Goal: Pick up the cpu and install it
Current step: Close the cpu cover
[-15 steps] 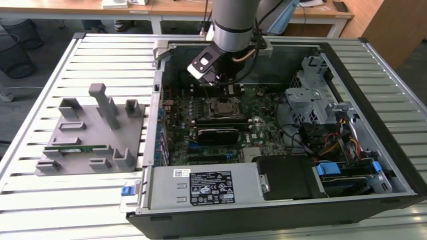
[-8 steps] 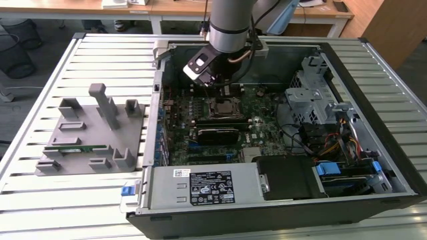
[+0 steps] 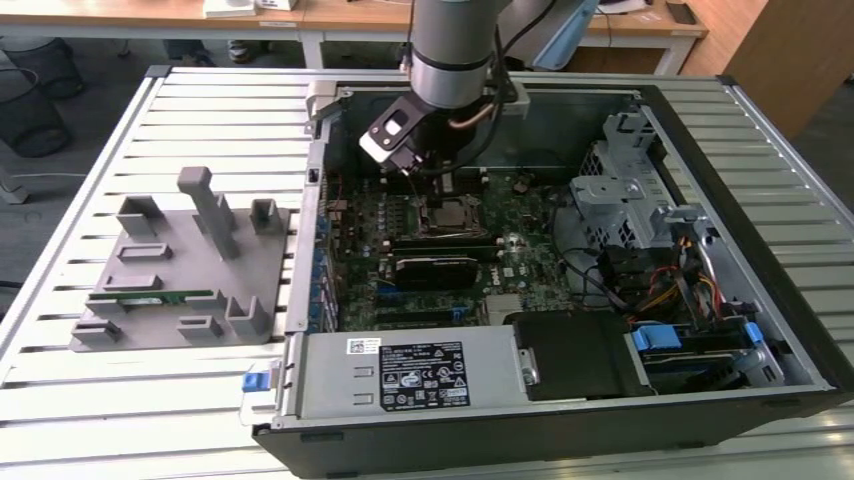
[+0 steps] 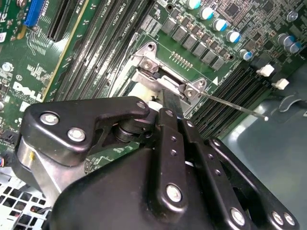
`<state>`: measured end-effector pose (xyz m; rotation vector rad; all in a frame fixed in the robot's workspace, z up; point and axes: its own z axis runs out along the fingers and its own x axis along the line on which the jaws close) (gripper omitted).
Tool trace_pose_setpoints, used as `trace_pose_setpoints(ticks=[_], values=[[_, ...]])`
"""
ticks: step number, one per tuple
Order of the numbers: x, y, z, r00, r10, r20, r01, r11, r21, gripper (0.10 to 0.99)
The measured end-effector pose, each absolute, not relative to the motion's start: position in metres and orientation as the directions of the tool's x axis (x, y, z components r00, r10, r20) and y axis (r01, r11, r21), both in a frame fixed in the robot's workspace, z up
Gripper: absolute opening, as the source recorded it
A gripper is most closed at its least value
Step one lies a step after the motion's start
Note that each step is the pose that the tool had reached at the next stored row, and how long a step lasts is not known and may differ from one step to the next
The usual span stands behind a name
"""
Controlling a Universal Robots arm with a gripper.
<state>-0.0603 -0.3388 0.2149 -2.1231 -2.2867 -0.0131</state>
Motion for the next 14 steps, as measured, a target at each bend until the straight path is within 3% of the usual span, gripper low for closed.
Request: trace_pose_setpoints(ticks=[14], values=[[-0.0626, -0.3382, 0.2057, -0.074, 0.997, 0.021, 0.997, 0.074, -0.008, 0.106]])
